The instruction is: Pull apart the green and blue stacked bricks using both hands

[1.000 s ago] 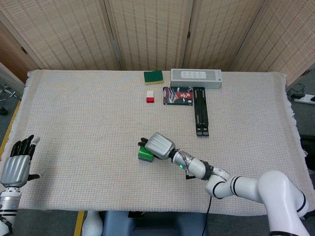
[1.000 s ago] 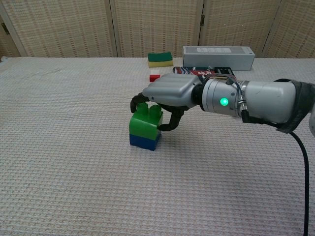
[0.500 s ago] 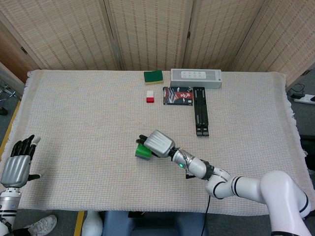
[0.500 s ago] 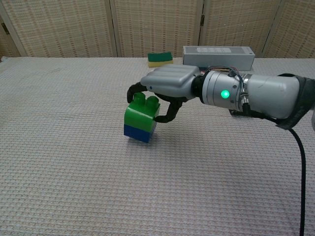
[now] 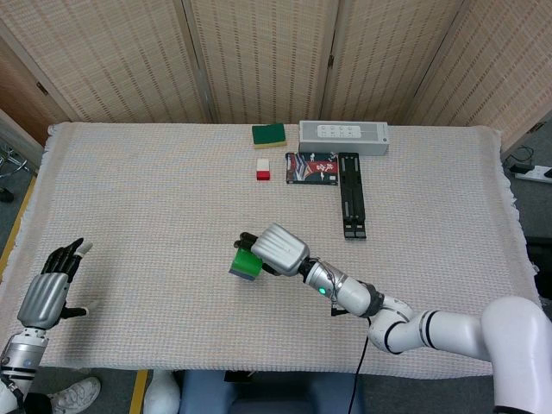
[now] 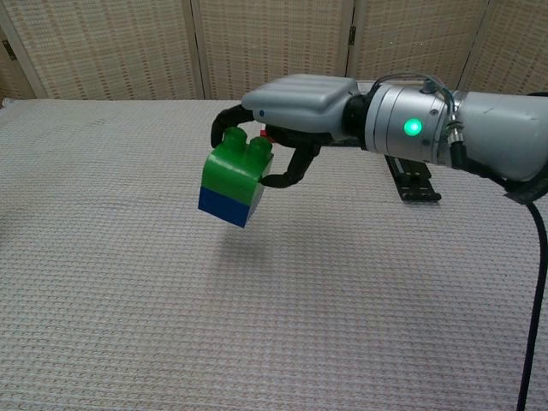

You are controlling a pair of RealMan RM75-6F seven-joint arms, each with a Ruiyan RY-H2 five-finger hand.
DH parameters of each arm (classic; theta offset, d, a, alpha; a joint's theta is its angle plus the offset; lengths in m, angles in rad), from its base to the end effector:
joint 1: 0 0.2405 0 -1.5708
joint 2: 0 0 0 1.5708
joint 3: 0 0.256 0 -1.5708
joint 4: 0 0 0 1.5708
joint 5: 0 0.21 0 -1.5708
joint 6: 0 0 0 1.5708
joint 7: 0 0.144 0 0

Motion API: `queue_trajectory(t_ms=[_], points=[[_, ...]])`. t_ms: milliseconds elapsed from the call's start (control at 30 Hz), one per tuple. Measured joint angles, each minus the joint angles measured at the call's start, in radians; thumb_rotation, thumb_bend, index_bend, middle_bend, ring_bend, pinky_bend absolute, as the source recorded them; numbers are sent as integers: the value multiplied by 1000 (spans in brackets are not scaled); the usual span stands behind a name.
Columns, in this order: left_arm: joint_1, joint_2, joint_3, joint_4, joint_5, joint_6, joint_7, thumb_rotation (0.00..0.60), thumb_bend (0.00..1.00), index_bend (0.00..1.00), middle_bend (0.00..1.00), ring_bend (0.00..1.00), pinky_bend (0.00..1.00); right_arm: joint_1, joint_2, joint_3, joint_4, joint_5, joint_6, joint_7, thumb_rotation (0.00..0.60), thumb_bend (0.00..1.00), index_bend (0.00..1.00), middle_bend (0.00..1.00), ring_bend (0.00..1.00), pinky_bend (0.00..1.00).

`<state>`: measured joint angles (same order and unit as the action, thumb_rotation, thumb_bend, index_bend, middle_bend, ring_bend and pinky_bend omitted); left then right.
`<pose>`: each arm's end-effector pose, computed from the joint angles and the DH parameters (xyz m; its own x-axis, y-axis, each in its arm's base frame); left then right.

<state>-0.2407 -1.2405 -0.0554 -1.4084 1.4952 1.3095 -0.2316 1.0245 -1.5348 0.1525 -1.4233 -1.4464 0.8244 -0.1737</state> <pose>-0.3190 0.2347 0.1183 0.2662 0.1194 0.9565 0.9615 -0.1032 -0.2547 -0.0406 -0.3547 -0.0311 0.6030 -0.1063 0.7907 -0.5348 -0.7893 0.3017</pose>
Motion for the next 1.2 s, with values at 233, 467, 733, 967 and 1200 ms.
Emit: queue_trajectory(t_ms=[233,467,733,967,1200], points=[[-85,27,24,-42,92,-84,-205,600,194,150,116,0,95,-5,82,27,-162,42,-2,-43,600,406,947,824,817,954],[-197,87,64,-113,174,-198,-542,600,213,143,120,0,58,-7,144,40,-307,80,-2,-126,600,407,947,824,817,954],[-385,137,150,-128,332,-316,-938,600,229,153,119,0,28,-1,170,45,-396,128,-1,-195,600,406,947,824,816,954],[-503,104,221,-75,417,-357,-1074,600,228,159,119,0,22,2,166,46,-407,146,-3,-191,600,406,947,824,815,954],[-558,40,224,5,400,-344,-1182,600,227,166,119,0,22,5,168,42,-436,156,-6,-184,600,407,947,824,815,954]])
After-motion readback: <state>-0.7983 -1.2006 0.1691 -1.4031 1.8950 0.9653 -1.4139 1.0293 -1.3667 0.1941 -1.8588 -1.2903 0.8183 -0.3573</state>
